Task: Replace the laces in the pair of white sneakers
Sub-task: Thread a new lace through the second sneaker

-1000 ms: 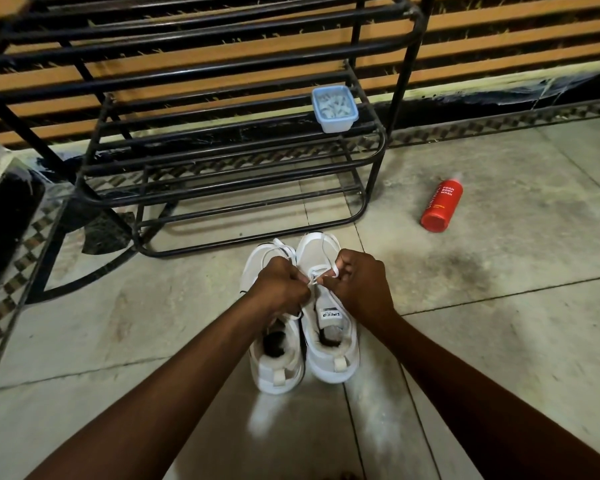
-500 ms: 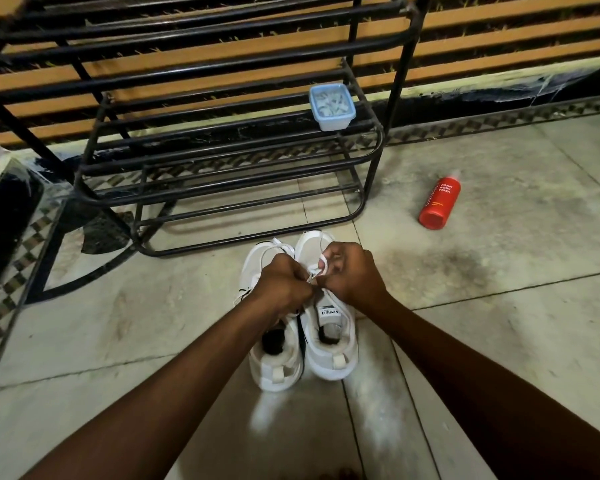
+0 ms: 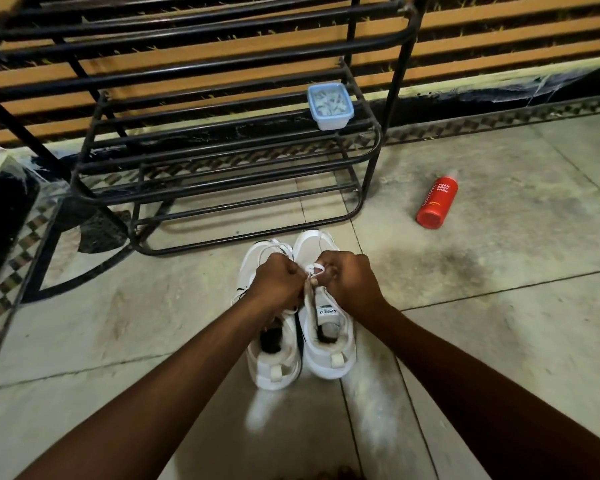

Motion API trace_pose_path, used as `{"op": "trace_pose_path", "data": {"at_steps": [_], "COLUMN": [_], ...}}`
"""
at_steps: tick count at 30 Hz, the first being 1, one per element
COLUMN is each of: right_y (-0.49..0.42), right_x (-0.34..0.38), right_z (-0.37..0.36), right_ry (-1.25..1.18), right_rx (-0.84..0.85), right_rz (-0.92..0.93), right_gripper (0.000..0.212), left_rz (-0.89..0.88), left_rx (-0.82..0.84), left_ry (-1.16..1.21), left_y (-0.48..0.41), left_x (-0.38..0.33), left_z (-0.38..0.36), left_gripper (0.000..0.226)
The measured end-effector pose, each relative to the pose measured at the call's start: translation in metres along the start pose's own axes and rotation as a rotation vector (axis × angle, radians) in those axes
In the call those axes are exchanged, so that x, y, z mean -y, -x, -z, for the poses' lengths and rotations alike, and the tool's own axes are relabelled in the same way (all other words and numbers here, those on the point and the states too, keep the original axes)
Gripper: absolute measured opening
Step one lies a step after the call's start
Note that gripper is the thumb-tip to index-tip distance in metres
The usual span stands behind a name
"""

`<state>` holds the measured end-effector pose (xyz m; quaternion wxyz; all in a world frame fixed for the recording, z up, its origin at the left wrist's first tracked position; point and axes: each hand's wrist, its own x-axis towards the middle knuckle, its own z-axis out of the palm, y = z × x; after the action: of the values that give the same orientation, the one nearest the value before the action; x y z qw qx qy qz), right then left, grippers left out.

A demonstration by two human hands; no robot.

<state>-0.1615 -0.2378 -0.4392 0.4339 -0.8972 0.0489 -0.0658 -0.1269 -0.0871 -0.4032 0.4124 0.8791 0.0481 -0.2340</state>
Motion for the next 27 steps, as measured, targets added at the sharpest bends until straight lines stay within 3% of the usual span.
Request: {"op": "trace_pose_path", "data": {"at_steps": [6,9,13,17,21,27], "right_y": [0.002,0.000,0.013,0.033,0.037,0.040], "right_x": [-0.003,-0.009,-0.016,-0.022,-0.023,-0.021], "right_z": [-0.001,0.000,0.000,0.003,0.005,-0.001], "right_ry": [-0.127,-0.109,-0.119,-0.167,-0.089,-0.077], "right_rx": [0.034,0.101,-0.002,-0.120,-0.042,-0.027], "right_rz": [0.007,0.010,0.040,0.156,0.286,0.279], "right_gripper": [0.007,0.014,0.011,0.033,0.038,0.033], "left_rz": [-0.191,-0.210,-0.279,-0.267,-0.272,-0.280], "left_rx": [-0.045,0.017,0.051,0.071,0.053,0.088], "left_ry": [-0.267,-0.313,-0.339,-0.322,-0.321,-0.296], "left_y": [-0.007,-0.008,-0.007,-0.008,-0.010,-0.012], "left_x": [-0.005,-0.009,-0.008,-0.008,-0.007,0.000], "left_z": [0.001,0.003,0.001,0.000,0.000,0.002], "left_gripper": [0.006,0.005,0.014,0.015,0.016,0.012]}}
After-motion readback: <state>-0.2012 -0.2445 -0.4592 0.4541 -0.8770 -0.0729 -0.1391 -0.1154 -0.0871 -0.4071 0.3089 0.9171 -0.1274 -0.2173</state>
